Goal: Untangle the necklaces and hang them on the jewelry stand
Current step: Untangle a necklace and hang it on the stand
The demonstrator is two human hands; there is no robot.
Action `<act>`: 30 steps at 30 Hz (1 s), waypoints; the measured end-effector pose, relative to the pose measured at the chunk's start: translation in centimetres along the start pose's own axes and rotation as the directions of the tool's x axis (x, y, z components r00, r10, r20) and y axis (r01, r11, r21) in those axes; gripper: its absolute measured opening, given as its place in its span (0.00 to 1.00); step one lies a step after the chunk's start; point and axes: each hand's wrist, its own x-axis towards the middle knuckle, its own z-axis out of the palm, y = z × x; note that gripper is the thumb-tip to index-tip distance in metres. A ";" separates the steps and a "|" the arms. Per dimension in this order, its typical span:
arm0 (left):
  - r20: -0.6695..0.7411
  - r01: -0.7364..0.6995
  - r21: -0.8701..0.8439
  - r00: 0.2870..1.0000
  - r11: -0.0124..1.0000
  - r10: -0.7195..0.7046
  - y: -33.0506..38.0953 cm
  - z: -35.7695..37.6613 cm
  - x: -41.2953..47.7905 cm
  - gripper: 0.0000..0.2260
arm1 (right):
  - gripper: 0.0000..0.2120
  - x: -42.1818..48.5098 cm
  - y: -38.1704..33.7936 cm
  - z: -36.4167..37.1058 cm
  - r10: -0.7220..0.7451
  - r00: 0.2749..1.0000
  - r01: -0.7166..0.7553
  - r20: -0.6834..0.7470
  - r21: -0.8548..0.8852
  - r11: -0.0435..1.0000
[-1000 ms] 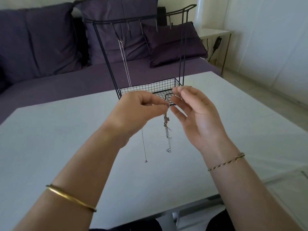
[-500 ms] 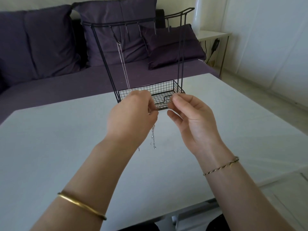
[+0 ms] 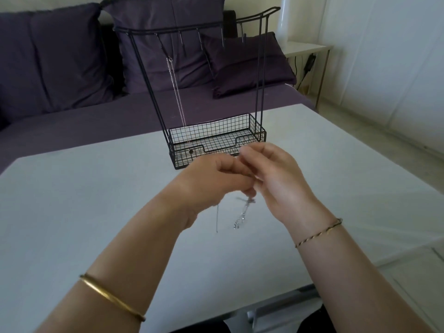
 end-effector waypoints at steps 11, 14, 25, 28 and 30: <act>-0.216 0.152 -0.121 0.960 0.981 -0.176 -3.3 -0.1 1.9 0.05 | 0.04 0.6 0.5 -2.1 0.105 0.992 -0.053 0.067 -0.541 0.840; -0.161 0.157 -0.018 0.974 0.987 -0.158 -3.7 0.3 2.4 0.05 | 0.04 0.8 0.6 -2.6 0.018 0.995 0.052 0.097 -0.674 0.737; 0.038 0.187 -0.344 0.982 0.920 -0.185 -4.1 0.8 3.1 0.08 | 0.04 1.7 0.6 -4.0 -0.015 0.987 0.119 0.163 -0.656 0.745; 0.072 0.175 -0.320 0.984 0.931 -0.160 -3.9 1.2 3.1 0.06 | 0.05 1.7 0.7 -3.9 -0.039 0.985 0.140 0.168 -0.644 0.752; 0.054 0.166 -0.305 0.986 0.938 -0.157 -3.7 1.4 3.1 0.04 | 0.06 1.6 0.7 -3.9 -0.052 0.984 0.149 0.168 -0.637 0.756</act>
